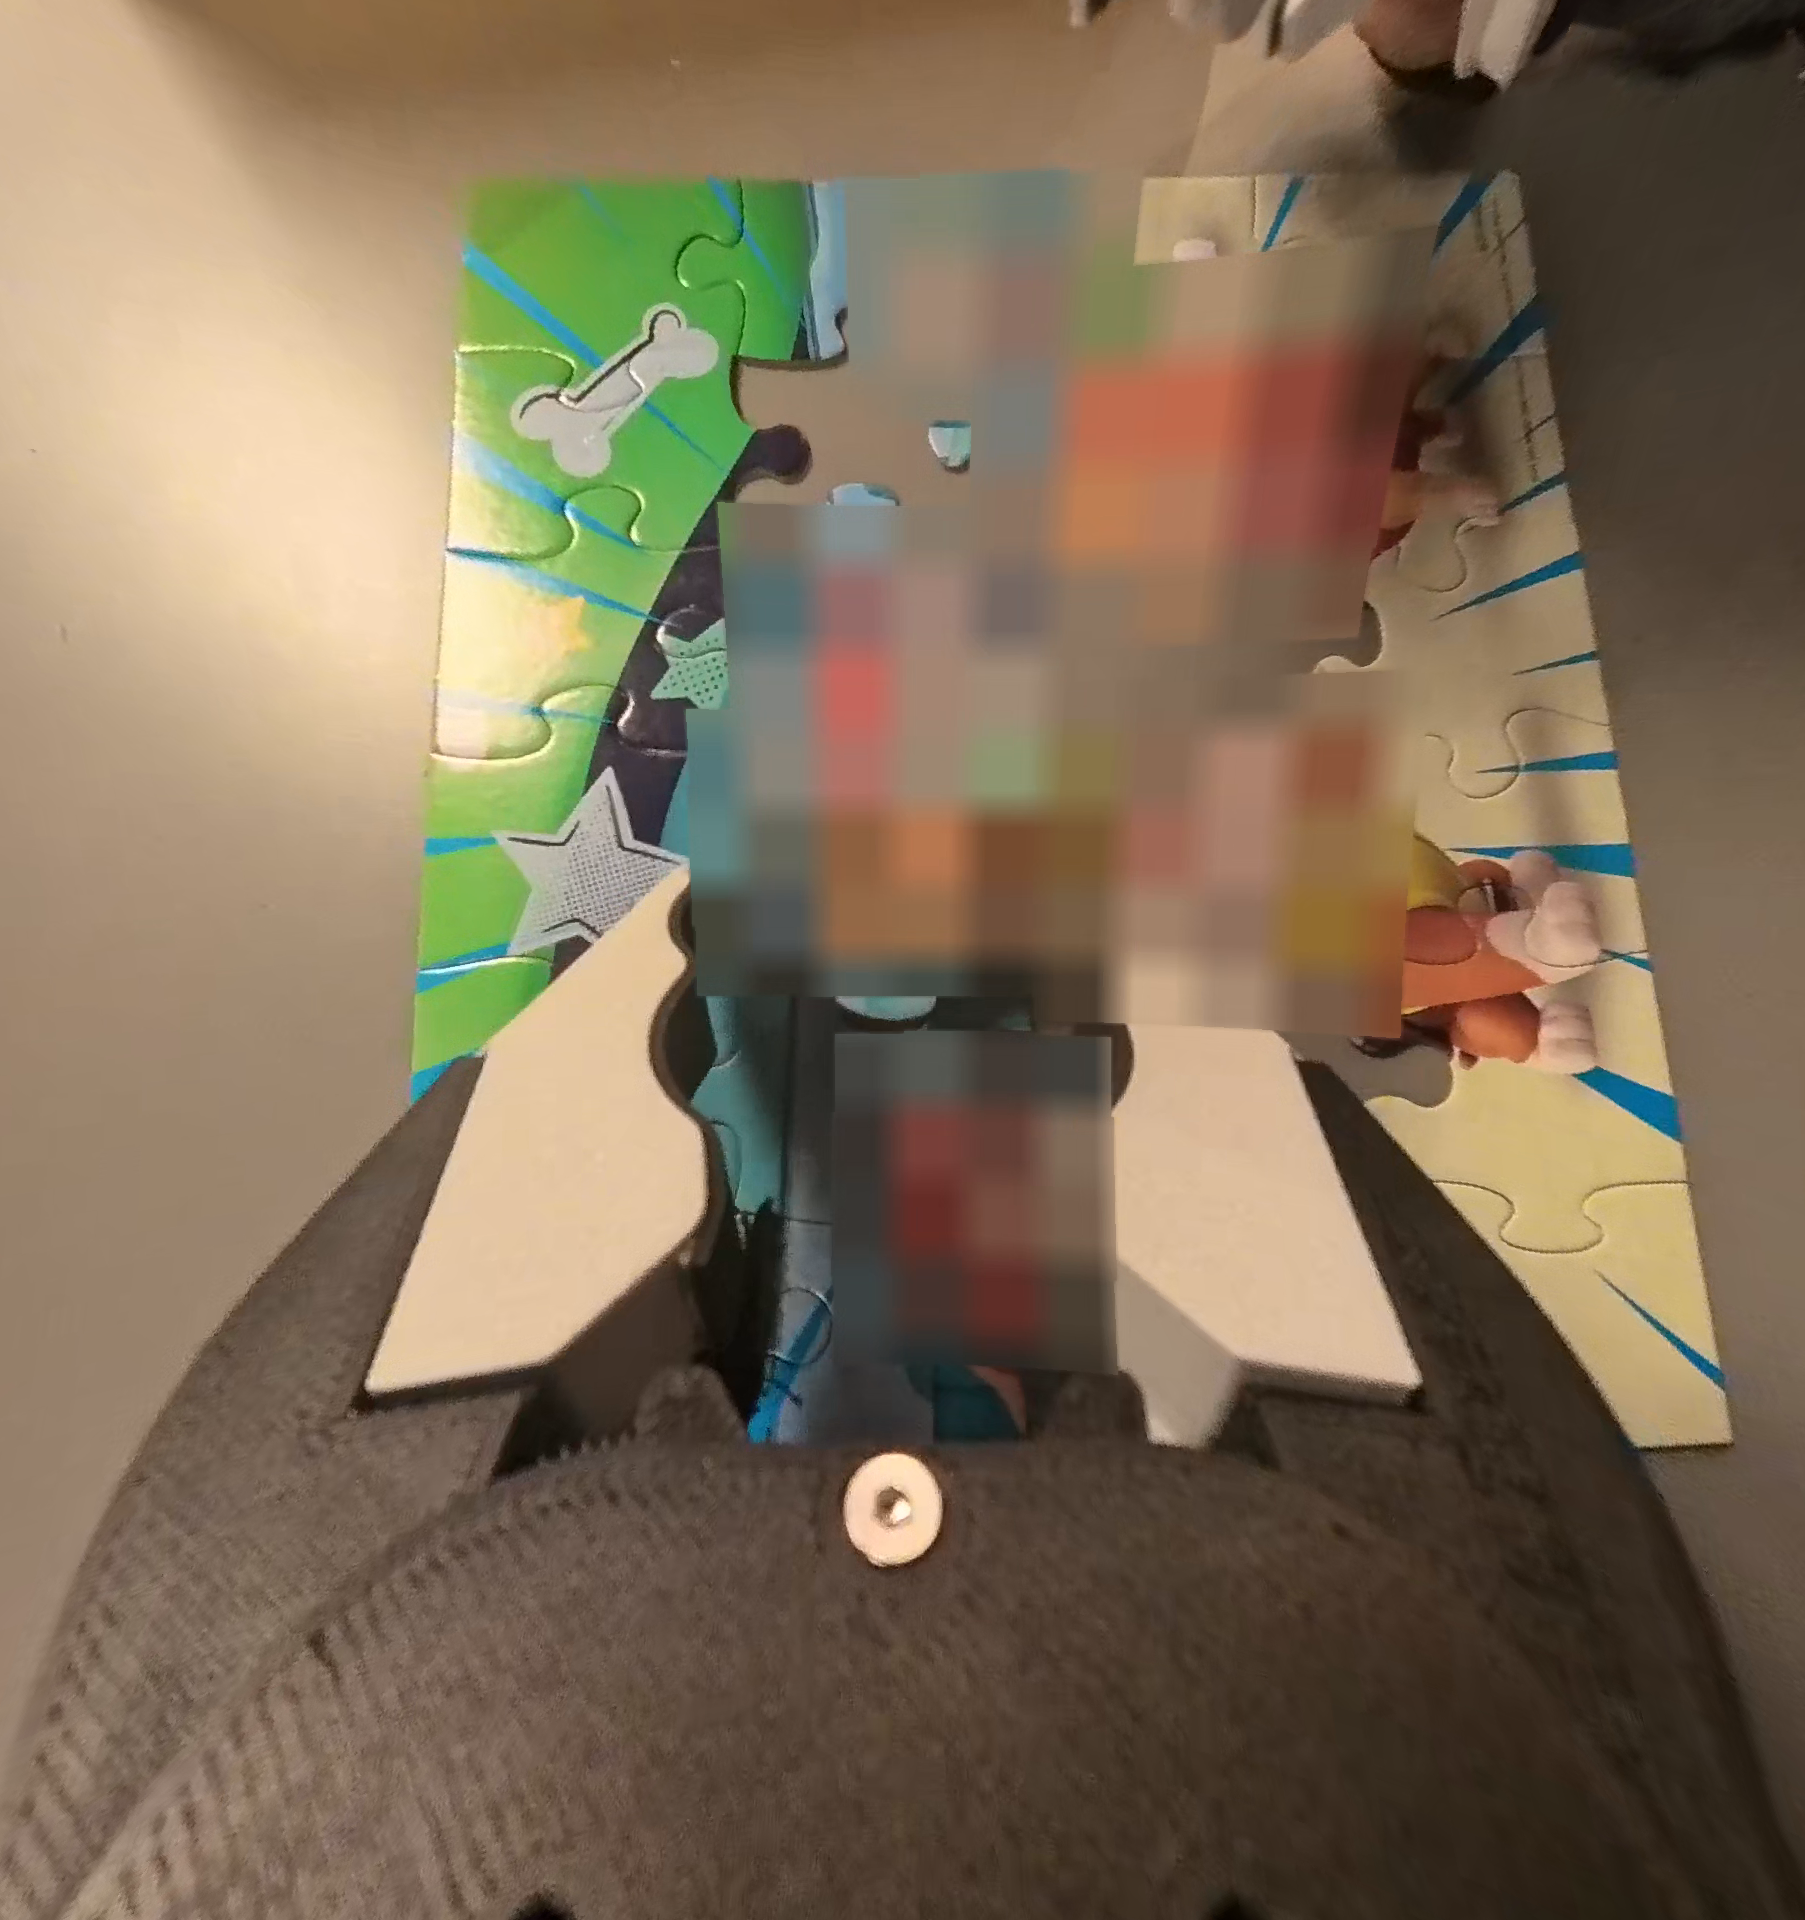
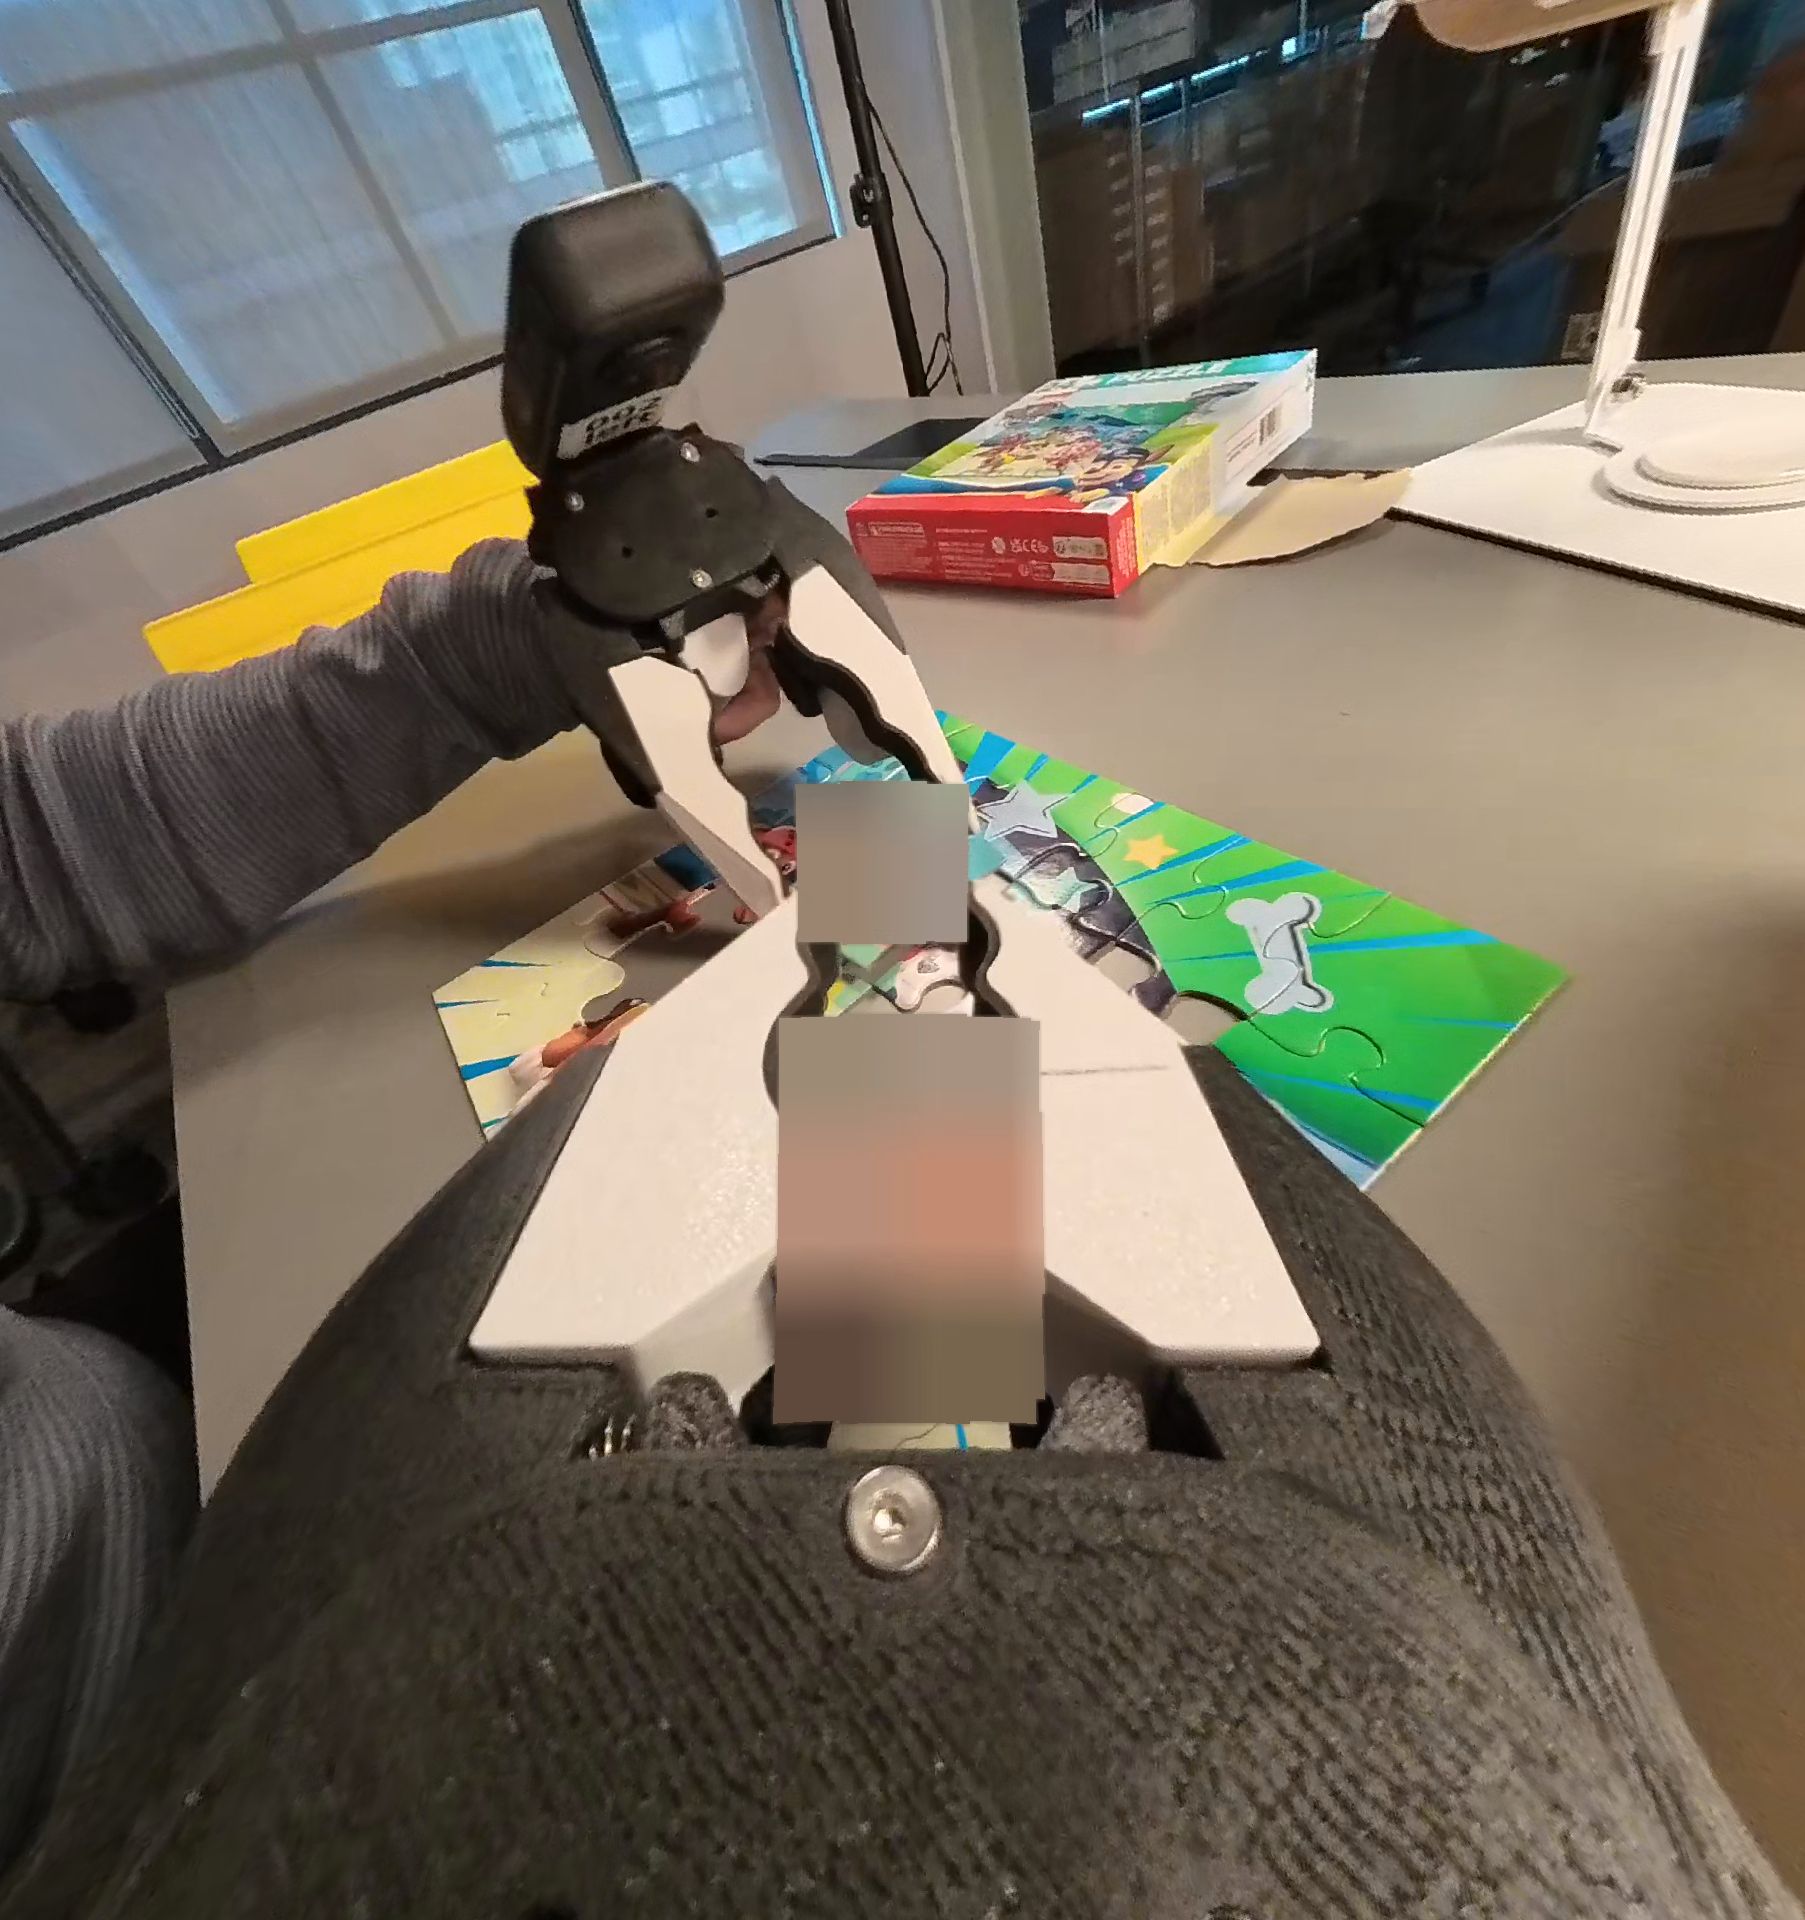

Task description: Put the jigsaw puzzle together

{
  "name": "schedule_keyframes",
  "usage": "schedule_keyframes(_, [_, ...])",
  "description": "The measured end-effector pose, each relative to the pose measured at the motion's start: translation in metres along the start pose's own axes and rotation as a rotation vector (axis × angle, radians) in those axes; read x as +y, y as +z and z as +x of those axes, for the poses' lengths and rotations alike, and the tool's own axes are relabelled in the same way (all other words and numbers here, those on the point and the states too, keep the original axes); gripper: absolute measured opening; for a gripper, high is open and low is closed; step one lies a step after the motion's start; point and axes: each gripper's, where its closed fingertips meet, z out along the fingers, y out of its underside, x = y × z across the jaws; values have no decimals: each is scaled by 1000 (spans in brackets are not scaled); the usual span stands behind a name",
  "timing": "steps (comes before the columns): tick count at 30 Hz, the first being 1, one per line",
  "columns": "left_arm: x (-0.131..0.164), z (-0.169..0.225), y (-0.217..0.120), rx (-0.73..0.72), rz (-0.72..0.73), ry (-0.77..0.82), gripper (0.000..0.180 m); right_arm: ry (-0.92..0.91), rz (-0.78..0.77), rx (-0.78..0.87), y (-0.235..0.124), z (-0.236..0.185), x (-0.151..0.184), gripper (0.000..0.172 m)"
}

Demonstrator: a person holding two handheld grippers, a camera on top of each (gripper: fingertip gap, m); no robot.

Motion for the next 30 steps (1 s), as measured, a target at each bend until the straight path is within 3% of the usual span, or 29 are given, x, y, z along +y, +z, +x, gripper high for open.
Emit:
schedule_keyframes(12, [4,-5,-5,-43,-43,-14,79,-12,-29,-25,3,-4,3,20])
schedule_keyframes(15, [3,-2,-17,-83,6,-36,76,-36,-70,-15,7,-1,5,20])
schedule_keyframes(20, [-8,2,-33,-126,189,-151,33,-113,-264,-56,38,5,15,0])
schedule_keyframes(24, [-4,-4,-21,-157,144,-204,1,-158,-456,-113,74,5,37,0])
schedule_keyframes(27, [5,-5,-11,-173,61,-194,0,-174,-573,-108,86,11,56,0])
schedule_keyframes(30, [5,-2,-6,-151,55,-199,0,-195,-586,-93,86,11,59,0])
